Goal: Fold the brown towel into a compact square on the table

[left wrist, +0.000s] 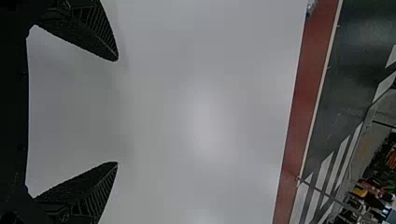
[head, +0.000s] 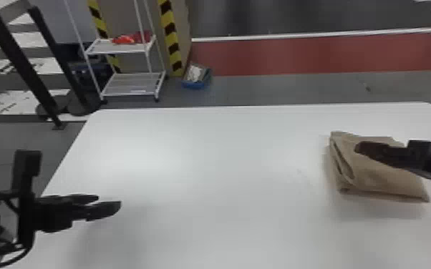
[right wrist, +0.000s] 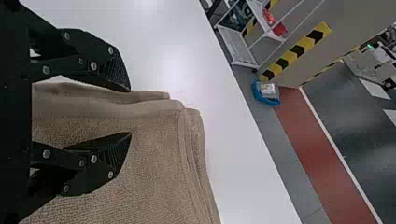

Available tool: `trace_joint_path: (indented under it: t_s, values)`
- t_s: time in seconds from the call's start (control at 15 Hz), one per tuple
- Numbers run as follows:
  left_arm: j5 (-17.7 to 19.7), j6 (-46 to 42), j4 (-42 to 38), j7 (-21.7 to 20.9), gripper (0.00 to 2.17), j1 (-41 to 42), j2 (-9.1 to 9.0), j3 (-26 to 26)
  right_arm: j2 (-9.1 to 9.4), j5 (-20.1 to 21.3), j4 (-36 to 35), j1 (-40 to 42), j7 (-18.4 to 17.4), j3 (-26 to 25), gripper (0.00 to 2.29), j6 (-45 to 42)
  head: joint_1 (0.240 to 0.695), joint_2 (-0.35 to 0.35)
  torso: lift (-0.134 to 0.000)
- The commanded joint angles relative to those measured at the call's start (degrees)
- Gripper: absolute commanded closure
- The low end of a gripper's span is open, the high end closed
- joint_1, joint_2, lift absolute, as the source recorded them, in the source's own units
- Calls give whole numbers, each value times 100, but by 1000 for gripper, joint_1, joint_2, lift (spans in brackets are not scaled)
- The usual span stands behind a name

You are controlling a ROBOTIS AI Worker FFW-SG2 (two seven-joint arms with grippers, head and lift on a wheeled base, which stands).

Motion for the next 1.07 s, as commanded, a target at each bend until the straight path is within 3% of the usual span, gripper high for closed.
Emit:
trace_joint_path:
  t_s: [0.0, 0.07, 0.13, 0.2, 0.27, 0.33, 0.6, 1.0]
  values:
    - [0, 0, 1, 0, 87, -6, 3, -8, -9, -278, -33, -2, -37, -245, 53, -106, 695, 127, -123]
    - [0, 0, -8, -9, 87, -6, -5, -16, -44, -199, -15, -28, -72, -245, 147, -229, 695, 124, -123]
    - [0, 0, -8, -9, 87, -6, -5, -25, -53, -94, 11, -55, -90, -245, 414, -370, 695, 119, -123]
    - [0, 0, -17, -27, 87, -6, -5, -25, -62, 153, 82, -55, -107, -148, 907, -616, 695, 113, -123]
    - [0, 0, -17, -27, 87, 3, -5, -25, -79, 495, 231, -64, -160, 54, 1639, -844, 695, 97, -123]
    - [0, 0, -17, -27, 87, 3, -5, -25, -79, 803, 328, -72, -327, 239, 2105, -1020, 695, 87, -123]
    - [26, 0, -34, -44, 87, 56, 3, 36, 17, 1691, 715, -28, -582, 994, 2165, -1723, 695, 66, -123]
    - [97, 18, -140, -79, 87, 82, 21, 168, 23, 2086, 1066, -20, -520, 1742, 2165, -1864, 695, 114, -123]
